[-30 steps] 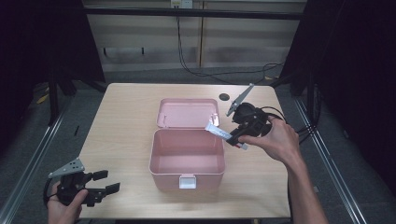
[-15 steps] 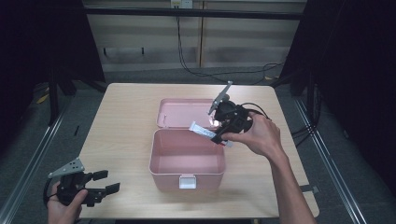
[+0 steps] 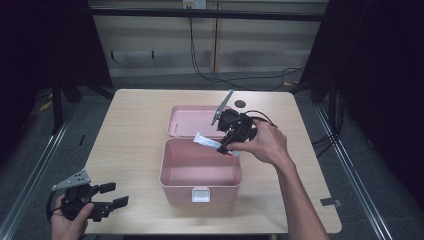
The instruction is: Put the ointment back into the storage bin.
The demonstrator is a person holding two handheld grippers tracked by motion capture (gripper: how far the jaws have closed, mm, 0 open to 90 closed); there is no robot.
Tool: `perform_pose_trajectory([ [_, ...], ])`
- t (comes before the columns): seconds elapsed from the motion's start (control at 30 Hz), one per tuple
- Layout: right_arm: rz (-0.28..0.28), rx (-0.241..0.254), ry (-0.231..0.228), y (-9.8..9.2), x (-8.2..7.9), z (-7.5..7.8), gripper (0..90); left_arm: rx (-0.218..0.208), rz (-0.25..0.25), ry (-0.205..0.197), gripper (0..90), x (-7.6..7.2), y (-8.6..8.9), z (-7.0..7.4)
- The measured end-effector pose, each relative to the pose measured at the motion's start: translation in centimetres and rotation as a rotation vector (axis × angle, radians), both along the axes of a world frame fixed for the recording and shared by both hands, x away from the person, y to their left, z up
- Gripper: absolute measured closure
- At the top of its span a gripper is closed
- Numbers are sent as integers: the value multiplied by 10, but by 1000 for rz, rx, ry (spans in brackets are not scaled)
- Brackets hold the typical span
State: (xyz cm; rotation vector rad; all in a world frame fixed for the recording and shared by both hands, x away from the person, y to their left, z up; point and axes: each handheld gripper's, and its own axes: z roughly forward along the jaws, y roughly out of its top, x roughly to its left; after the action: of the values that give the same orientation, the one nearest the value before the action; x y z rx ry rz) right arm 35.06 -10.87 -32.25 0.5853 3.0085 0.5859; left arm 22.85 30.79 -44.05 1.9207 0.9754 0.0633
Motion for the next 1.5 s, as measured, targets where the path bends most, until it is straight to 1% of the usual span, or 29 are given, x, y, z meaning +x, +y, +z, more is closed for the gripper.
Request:
perform_pose_trajectory([
  [0.03, 6, -9, 8, 4, 2, -3, 715, -1, 0, 0, 193, 0, 0, 0],
  [0.13, 21, -13, 12, 8, 5, -7, 715, 2, 1, -2, 194, 0, 0, 0],
  [0.17, 29, -17, 26, 13, 7, -10, 715, 1, 2, -1, 193, 0, 0, 0],
  [0.23, 38, -23, 32, 17, 9, -13, 715, 1, -1, -1, 193, 0, 0, 0],
  [0.37, 65, -47, 49, 28, 13, -23, 715, -1, 1, -1, 194, 0, 1, 0],
  [0.4, 65, -47, 49, 28, 13, -23, 715, -1, 1, -1, 194, 0, 1, 0],
  [0.43, 88, -56, 46, 33, 15, -27, 715, 1, -1, -2, 193, 0, 1, 0],
  [0.53, 95, -59, 50, 36, 17, -30, 715, 0, -2, -1, 194, 0, 0, 0],
  [0.57, 99, -67, 56, 41, 17, -36, 715, 0, -2, -1, 193, 0, 1, 0],
  [0.6, 99, -67, 56, 41, 17, -36, 715, -2, -2, -2, 193, 0, 1, 0],
  [0.63, 118, -84, 54, 44, 19, -39, 715, -3, 0, -1, 194, 0, 1, 0],
  [0.7, 111, -84, 57, 45, 19, -41, 715, -2, 0, -2, 194, 0, 1, 0],
  [0.77, 127, -95, 53, 49, 20, -46, 715, 0, 0, -1, 194, 0, 0, 0],
  [0.8, 128, -105, 59, 50, 20, -47, 715, -1, 0, 0, 193, 0, 0, 0],
  [0.93, 136, -116, 61, 54, 21, -53, 715, 0, 1, -1, 194, 0, 0, 0],
  [0.97, 137, -140, 63, 57, 21, -58, 715, 1, -1, -1, 194, 0, 0, 0],
  [1.07, 143, -135, 64, 58, 23, -62, 715, -1, -3, -1, 194, 0, 0, 0],
  [1.1, 143, -136, 63, 59, 23, -64, 715, -1, -3, -1, 194, 0, 0, 0],
  [1.13, 144, -147, 66, 60, 24, -67, 715, -1, -3, -1, 193, 0, 1, 0],
  [1.3, 155, -147, 61, 63, 24, -74, 715, 1, -2, -1, 193, 0, 0, 0],
  [1.33, 154, -153, 68, 64, 23, -77, 715, 1, -2, -2, 193, 0, 0, 0],
  [1.37, 163, -157, 67, 65, 23, -79, 715, 0, -2, -1, 193, 0, 0, 0],
  [1.47, 165, -164, 69, 65, 23, -82, 715, -1, -2, -1, 193, 0, 1, 0],
  [1.5, 167, -173, 68, 65, 23, -85, 715, 1, -1, -2, 193, 0, 0, 0],
])
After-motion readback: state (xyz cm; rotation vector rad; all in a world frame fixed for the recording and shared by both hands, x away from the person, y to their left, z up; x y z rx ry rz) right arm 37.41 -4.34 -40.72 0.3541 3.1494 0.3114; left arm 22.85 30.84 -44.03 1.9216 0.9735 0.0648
